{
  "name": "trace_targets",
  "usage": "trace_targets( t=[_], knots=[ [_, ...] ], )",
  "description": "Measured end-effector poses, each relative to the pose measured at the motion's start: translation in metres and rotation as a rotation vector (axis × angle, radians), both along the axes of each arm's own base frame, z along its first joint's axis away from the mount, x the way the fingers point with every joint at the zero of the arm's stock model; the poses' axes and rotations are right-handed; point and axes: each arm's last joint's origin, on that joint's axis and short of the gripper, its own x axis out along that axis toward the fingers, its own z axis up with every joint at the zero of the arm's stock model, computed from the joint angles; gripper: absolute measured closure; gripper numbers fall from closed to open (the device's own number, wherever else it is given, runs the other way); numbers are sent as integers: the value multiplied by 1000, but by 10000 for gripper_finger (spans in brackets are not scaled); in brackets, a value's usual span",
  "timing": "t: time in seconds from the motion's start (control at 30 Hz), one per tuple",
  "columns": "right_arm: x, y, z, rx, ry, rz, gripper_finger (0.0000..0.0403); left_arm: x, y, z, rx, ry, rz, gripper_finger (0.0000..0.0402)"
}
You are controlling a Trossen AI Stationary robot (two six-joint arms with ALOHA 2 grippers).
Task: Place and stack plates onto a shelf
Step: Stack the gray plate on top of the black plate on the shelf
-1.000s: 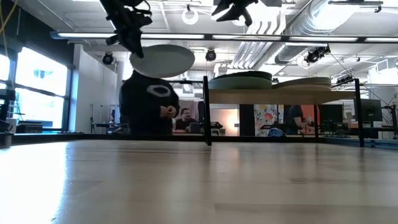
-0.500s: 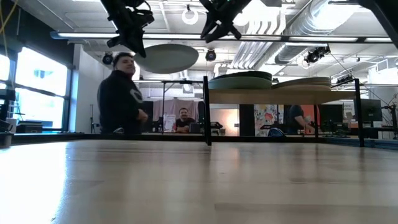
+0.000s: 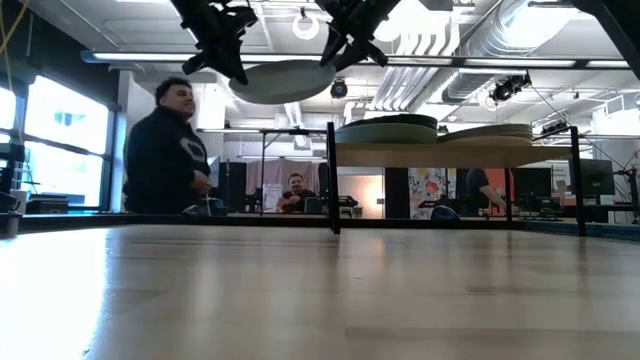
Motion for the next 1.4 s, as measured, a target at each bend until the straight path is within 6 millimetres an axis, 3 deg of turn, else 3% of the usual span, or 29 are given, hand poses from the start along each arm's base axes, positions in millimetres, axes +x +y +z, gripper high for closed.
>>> trace_targets(
  t=[0.2, 0.43, 1.0, 1.4],
  knots=[
    [1, 4, -1, 38, 3, -15, 304, 8, -5, 2, 24, -26, -30, 397],
    [1, 5, -2, 37, 10, -11, 393, 10, -6, 3, 32, -35, -41, 397],
    [0, 6, -3, 60, 16, -11, 401, 11, -7, 3, 12, -52, -75, 364],
    [-4, 4, -5, 73, 50, -14, 402, 10, -9, 5, -8, -83, -104, 288]
  ],
)
